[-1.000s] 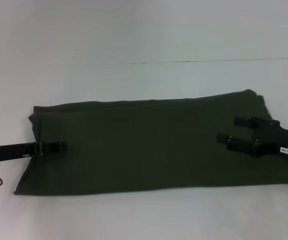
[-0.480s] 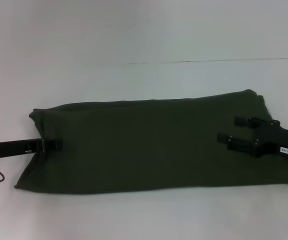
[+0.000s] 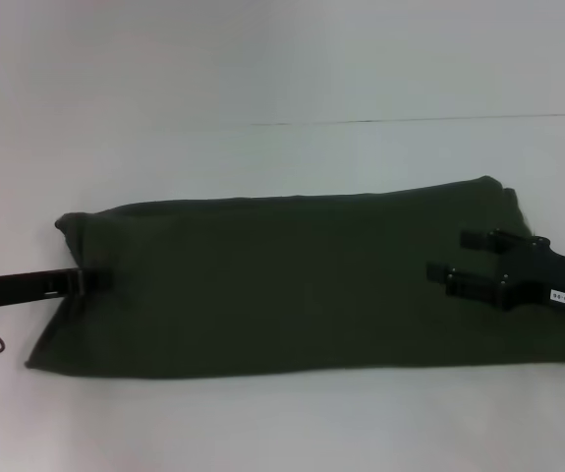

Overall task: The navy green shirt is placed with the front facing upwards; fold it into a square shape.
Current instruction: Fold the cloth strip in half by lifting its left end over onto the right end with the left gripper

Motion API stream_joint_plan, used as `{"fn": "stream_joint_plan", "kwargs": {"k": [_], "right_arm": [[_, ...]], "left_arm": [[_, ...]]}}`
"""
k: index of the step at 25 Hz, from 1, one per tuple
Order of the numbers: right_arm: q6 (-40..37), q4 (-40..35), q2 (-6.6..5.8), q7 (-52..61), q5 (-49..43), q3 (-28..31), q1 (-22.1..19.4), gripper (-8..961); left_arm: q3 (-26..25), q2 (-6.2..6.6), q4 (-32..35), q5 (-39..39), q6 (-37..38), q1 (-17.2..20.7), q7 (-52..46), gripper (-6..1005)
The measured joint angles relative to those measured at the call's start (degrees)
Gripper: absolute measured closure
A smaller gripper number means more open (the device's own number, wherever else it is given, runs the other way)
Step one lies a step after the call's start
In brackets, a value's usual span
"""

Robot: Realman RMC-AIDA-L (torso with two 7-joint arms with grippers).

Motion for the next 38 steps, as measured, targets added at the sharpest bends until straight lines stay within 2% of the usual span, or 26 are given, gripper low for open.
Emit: {"fn": "stream_joint_plan", "kwargs": {"k": [5, 11, 15, 17, 22, 26, 32, 38], "right_arm": [[0.00, 0.00, 0.00, 0.00, 0.17, 0.01, -0.15, 97], [0.00, 0.42, 0.00, -0.09, 0.35, 0.17, 0.03, 98], [0.58, 1.48, 0.00, -0.47, 0.35, 0.14, 0.57, 98], [0.78, 2.14, 0.00, -0.62, 0.30, 0.12, 0.94, 98], [0.96, 4.37, 0.09, -2.42, 0.15, 0.03, 2.08, 98], [2.27, 7.21, 0.18, -4.83, 0.09, -0.03, 3.35, 98], [5.70, 11.91, 0.35, -8.44, 0.04, -0.09, 6.09, 98], [9.08, 14.97, 0.59, -10.48, 0.07, -1.24, 8.62, 98]], "left_arm": [[-0.31, -0.04, 2.63, 0.14, -0.99, 1.41, 0.02, 902], [-1.46, 0.53, 5.88, 0.31, -1.53, 3.17, 0.21, 903], [-2.01, 0.68, 6.92, -1.13, 0.33, 3.06, 1.02, 903], [-1.82, 0.31, 7.85, -3.58, 3.06, 2.69, 1.40, 903], [-0.41, -1.73, 10.94, -9.71, 8.71, 1.05, 1.32, 903], [3.39, -2.41, 10.78, -12.95, 9.97, -0.71, 0.19, 904], [12.51, -2.65, 6.38, -19.95, 5.97, -3.72, -0.96, 904], [15.81, -2.65, 3.52, -25.60, 3.35, -5.78, -1.03, 902]]}}
